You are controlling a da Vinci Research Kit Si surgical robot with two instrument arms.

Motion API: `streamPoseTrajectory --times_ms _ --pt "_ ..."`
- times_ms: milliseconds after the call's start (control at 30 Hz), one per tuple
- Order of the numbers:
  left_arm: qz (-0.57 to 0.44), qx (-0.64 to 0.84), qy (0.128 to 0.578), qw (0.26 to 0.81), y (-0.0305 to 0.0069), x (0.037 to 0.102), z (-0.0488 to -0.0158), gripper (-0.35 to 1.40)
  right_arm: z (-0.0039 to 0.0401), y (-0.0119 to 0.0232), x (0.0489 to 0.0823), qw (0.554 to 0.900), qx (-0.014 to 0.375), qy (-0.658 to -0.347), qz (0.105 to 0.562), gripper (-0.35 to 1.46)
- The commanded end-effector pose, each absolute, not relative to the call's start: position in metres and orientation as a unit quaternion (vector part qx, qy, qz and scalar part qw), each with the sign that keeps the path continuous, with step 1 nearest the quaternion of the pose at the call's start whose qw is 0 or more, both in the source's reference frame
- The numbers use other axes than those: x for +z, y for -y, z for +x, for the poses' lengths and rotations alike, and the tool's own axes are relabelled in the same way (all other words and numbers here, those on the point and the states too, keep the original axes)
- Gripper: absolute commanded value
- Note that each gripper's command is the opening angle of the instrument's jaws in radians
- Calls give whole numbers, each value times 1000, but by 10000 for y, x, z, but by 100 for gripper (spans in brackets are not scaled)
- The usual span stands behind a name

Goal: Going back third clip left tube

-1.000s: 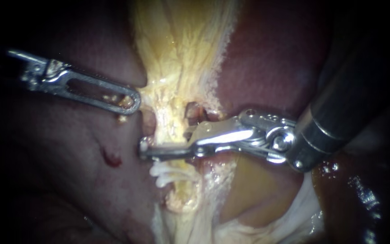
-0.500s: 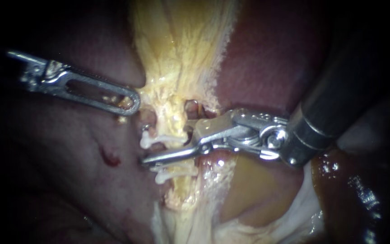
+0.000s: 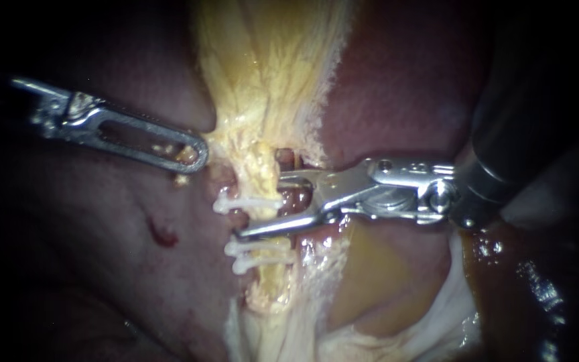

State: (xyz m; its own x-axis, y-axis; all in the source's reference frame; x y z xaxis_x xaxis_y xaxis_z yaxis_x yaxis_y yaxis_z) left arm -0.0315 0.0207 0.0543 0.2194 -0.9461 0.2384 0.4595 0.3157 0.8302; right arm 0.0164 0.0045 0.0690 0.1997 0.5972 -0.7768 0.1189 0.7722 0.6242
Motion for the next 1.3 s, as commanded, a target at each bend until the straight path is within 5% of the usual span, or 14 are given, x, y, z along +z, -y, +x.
streamPoseTrajectory --times_ms 33,667,1300 --pt "316 -492 385 714 -207 543 -315 -35 159 -45 688 718 164 -611 291 50" --pt "317 -494 384 713 -207 544 -315 -35 45 -51 652 747 131 -605 243 50" --pt "310 -494 385 715 -197 580 -355 -35 31 -57 644 750 124 -606 234 50"
